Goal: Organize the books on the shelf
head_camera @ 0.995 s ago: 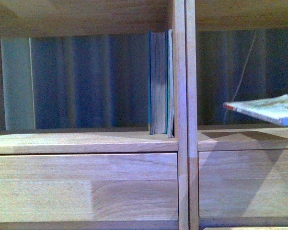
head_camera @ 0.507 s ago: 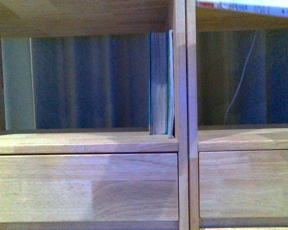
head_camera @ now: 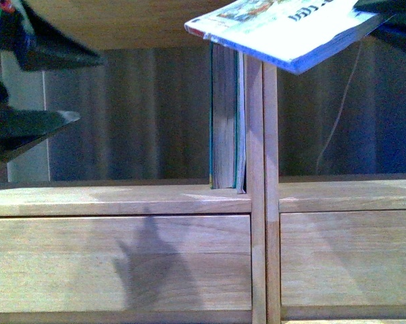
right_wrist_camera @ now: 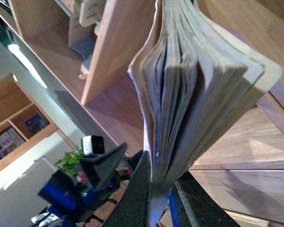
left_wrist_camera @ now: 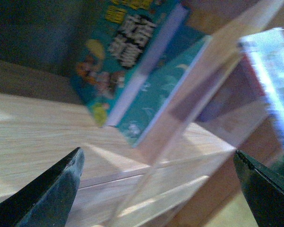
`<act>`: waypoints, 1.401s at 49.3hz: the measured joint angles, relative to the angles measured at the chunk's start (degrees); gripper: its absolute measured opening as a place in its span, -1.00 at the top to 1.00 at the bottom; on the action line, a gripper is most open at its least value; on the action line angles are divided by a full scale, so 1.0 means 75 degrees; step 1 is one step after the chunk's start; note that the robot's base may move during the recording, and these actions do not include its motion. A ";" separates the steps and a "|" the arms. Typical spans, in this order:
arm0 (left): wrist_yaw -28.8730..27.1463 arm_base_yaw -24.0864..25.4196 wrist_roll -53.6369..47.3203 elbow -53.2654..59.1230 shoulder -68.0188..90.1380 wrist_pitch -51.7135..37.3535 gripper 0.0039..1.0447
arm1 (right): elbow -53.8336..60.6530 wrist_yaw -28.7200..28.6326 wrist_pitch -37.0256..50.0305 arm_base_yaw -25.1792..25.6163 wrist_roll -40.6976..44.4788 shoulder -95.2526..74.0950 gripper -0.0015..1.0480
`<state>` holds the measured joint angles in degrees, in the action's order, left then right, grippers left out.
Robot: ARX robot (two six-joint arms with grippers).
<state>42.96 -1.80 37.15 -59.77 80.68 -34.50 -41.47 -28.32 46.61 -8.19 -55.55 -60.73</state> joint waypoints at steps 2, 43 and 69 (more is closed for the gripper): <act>0.0175 -0.0239 0.0536 -0.0114 0.0114 -0.0323 -0.86 | -0.0166 0.0160 -0.0137 -0.0187 0.0306 -0.0219 0.86; 0.0064 -0.1652 0.3754 -0.0207 0.0469 -0.2535 0.10 | -0.0889 0.1239 -0.0268 -0.2690 0.0912 -0.1043 0.86; -0.0329 -0.0938 0.2681 0.0592 -0.0321 -0.2226 0.88 | -0.0175 0.0533 -0.0734 -0.2873 0.1160 -0.0353 -0.12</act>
<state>40.49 -8.84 57.25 -55.33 78.28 -51.20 -42.78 -24.32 41.10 -29.74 -46.85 -63.37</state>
